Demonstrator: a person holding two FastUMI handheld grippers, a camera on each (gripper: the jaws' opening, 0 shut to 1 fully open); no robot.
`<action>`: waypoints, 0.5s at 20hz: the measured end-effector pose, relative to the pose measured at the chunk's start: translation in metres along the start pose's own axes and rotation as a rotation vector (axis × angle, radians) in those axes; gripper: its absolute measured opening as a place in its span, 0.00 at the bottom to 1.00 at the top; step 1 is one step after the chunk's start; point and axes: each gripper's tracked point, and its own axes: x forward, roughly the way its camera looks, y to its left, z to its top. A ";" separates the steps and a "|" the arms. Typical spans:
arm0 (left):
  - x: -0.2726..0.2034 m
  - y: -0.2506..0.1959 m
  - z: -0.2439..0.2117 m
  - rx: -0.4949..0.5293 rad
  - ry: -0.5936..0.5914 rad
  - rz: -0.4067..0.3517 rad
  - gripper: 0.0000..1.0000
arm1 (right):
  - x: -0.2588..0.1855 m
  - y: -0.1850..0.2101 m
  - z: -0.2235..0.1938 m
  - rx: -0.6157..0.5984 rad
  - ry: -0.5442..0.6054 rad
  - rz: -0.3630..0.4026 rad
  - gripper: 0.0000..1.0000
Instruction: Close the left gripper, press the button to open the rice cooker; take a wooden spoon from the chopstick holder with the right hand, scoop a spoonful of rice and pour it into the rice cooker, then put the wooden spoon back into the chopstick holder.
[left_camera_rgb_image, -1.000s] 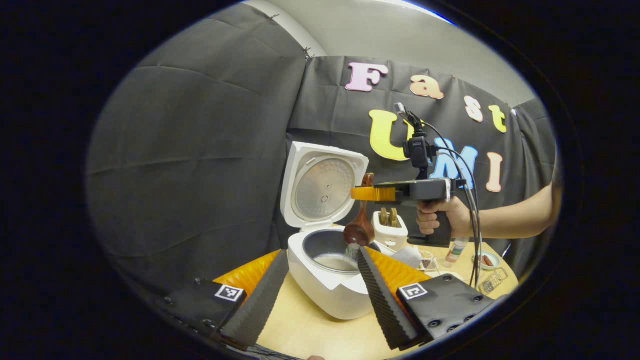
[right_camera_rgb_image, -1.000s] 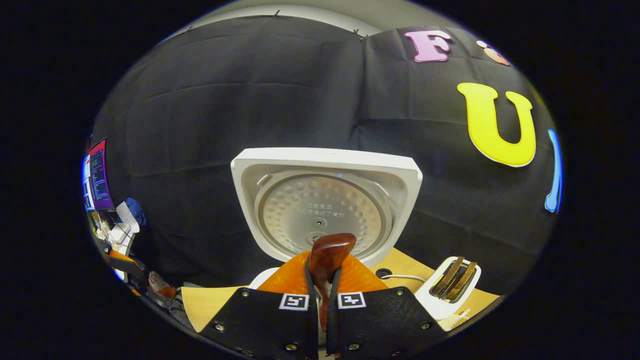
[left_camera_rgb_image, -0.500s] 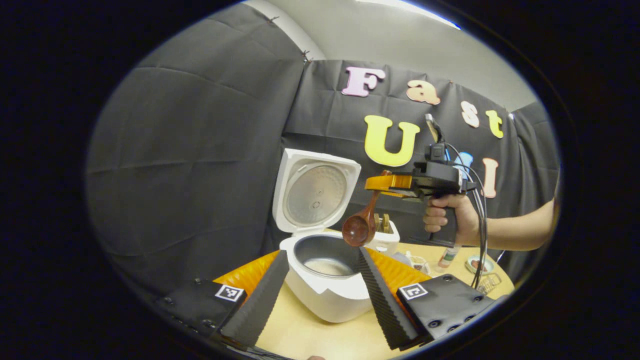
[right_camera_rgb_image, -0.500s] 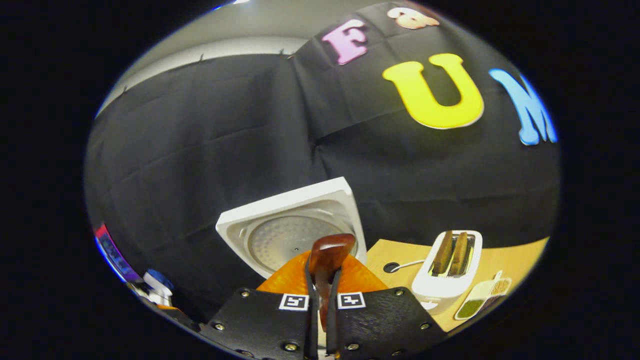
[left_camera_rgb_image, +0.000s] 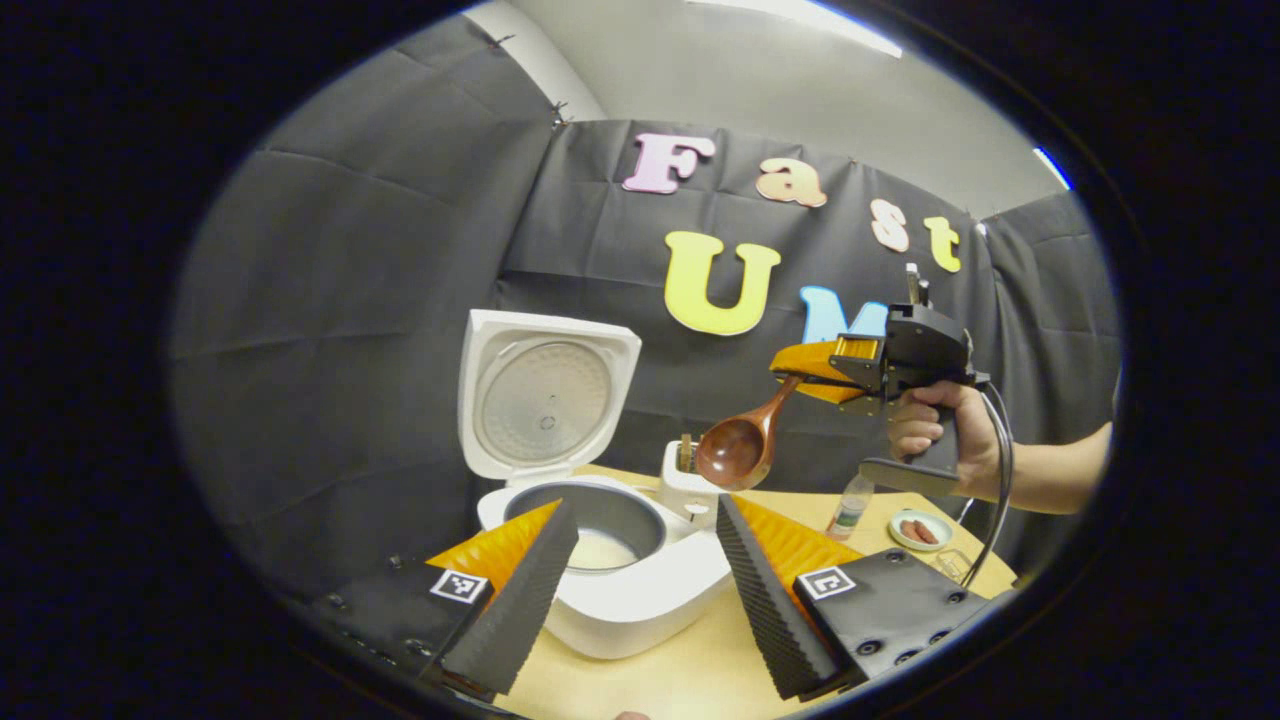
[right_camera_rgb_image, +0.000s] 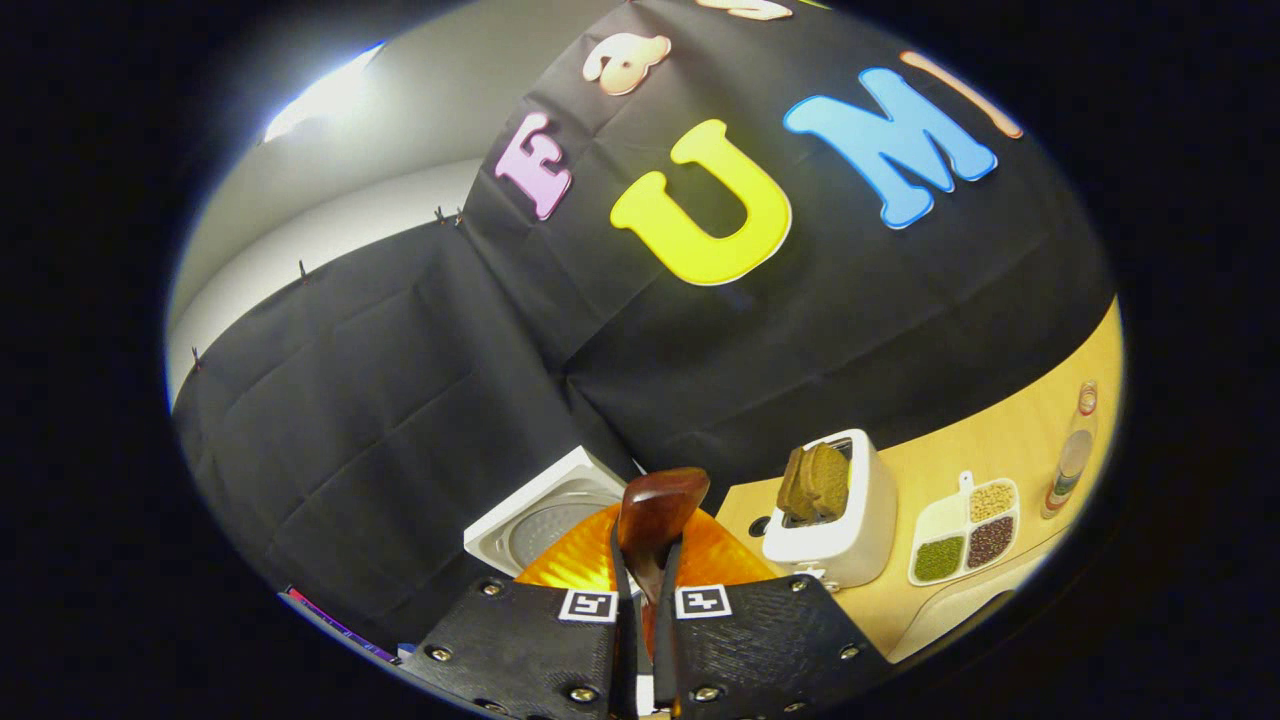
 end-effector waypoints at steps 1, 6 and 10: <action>0.003 -0.008 0.002 0.007 -0.001 -0.016 0.97 | -0.012 -0.008 0.006 0.022 -0.017 -0.013 0.07; 0.015 -0.052 0.006 0.031 -0.004 -0.079 0.95 | -0.074 -0.051 0.028 0.152 -0.085 -0.072 0.07; 0.021 -0.088 0.009 0.042 -0.004 -0.122 0.97 | -0.123 -0.081 0.045 0.175 -0.121 -0.112 0.07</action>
